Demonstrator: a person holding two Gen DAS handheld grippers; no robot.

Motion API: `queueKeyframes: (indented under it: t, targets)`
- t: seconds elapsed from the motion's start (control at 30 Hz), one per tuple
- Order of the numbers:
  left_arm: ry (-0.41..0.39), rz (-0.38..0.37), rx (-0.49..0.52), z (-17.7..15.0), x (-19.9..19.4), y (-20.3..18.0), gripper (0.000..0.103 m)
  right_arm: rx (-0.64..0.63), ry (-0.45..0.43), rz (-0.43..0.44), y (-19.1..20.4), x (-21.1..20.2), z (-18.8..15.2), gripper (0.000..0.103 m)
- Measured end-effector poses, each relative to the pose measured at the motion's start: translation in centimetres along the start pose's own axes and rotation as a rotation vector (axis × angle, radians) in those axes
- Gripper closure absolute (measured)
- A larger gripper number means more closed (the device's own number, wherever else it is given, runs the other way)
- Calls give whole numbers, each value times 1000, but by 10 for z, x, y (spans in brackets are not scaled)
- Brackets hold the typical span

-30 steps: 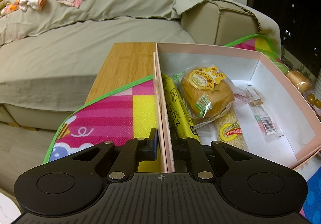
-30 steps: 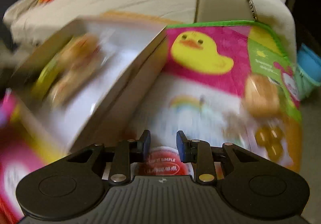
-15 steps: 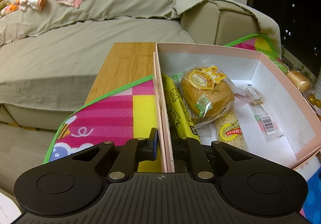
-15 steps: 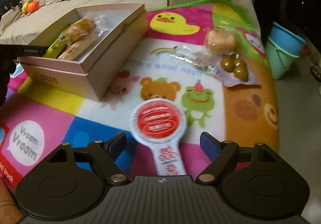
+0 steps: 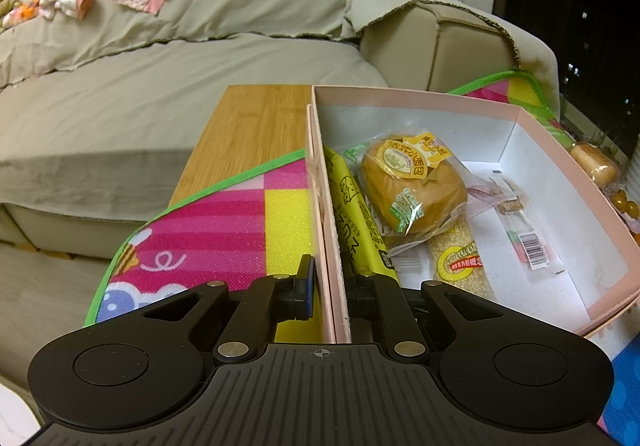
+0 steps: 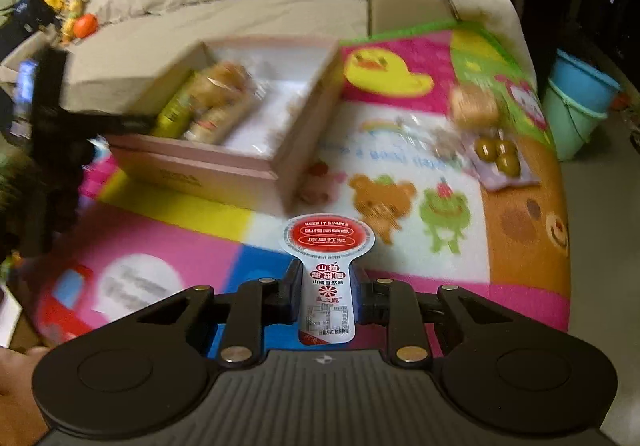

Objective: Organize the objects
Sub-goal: 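Carry the red-lidded cup into the box and release it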

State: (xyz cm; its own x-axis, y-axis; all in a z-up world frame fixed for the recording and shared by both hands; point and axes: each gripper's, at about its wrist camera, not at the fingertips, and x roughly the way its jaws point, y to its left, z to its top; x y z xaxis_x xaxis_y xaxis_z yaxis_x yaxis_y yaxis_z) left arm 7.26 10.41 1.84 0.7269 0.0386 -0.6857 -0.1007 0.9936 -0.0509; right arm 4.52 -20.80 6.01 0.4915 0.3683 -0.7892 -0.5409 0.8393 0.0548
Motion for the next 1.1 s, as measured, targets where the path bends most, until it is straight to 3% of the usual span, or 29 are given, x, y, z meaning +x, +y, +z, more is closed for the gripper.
queueKeyframes:
  t: [0.2, 0.4, 0.53, 0.67, 0.83, 0.93, 1.1]
  targets:
    - [-4, -14, -10, -1, 0, 4, 91, -68, -87, -1, 22, -32, 31, 80]
    - [-4, -14, -11, -1, 0, 5, 91, -90, -306, -11, 38, -61, 90, 80]
    - [-4, -13, -9, -1, 0, 5, 91, -40, -398, 29, 45, -43, 128, 77]
    - [-4, -14, -8, -1, 0, 5, 91, 8, -345, 79, 42, -10, 138, 67]
    - [-4, -15, -9, -1, 1, 5, 91, 13, -289, -24, 17, 6, 108, 47]
    - [-3, -14, -9, -1, 0, 5, 91, 20, -234, -106, -1, 14, 84, 46]
    - [-1, -12, -5, -1, 0, 5, 91, 94, -160, -164, -35, 28, 60, 43]
